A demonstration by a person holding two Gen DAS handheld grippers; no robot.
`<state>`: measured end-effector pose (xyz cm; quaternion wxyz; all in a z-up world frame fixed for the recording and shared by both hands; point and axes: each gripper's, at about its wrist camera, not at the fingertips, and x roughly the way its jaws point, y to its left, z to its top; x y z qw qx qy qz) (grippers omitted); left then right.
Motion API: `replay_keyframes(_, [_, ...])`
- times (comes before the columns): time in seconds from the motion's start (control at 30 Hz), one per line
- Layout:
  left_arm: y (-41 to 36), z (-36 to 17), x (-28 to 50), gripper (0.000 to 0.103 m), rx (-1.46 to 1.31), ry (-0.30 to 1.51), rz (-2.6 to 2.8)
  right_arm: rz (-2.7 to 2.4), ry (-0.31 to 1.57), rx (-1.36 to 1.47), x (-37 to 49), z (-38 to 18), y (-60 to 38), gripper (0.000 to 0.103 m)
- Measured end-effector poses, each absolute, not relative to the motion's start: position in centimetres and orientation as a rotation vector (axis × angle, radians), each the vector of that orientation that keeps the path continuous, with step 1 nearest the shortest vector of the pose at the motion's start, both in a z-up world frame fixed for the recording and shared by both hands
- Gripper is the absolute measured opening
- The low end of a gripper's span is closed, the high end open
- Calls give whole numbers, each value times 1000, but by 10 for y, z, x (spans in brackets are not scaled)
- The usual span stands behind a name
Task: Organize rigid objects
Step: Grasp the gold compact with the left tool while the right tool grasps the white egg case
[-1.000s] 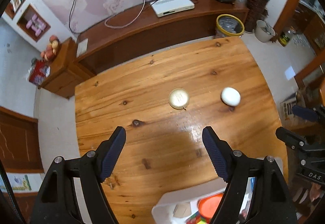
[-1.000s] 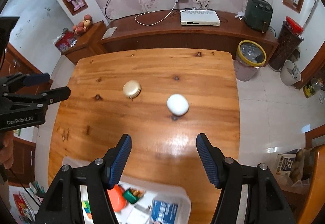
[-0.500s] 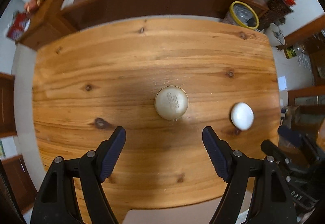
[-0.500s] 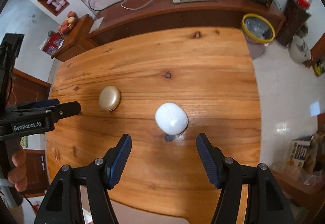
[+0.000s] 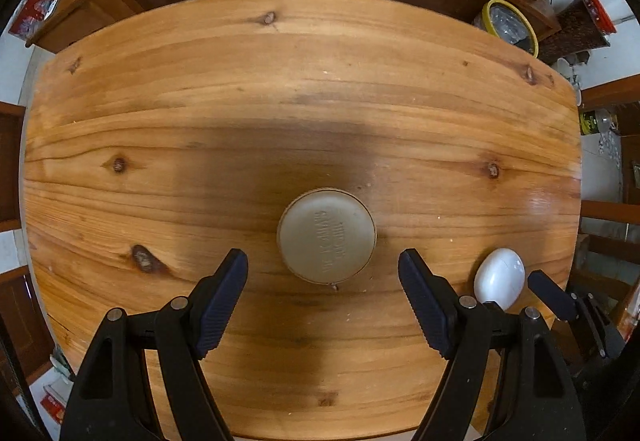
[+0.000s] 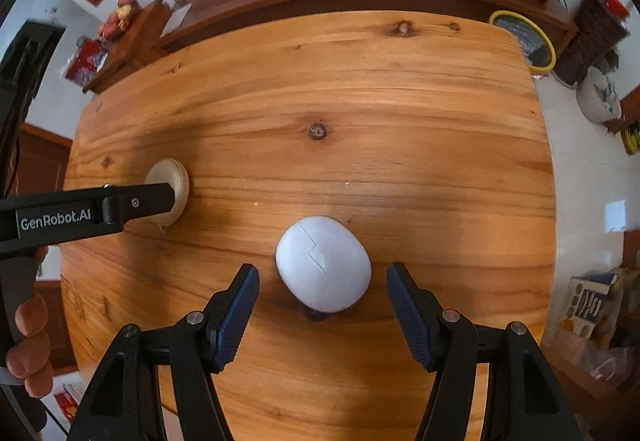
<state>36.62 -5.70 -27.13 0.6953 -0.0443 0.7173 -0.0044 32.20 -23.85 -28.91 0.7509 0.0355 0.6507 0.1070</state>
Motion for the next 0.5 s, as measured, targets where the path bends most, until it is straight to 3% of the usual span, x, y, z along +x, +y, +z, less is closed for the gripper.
replay_keyframes(0.23, [-59, -280, 369, 80, -80, 1605, 24, 246, 1422, -3, 321, -299, -231, 67])
replay_keyframes(0.37, [-55, -285, 368, 80, -79, 1601, 53, 237, 1394, -31, 318, -297, -229, 54])
replay_keyframes(0.5, [-48, -289, 366, 80, -83, 1592, 73, 242, 1388, -38, 316, -297, -229, 54])
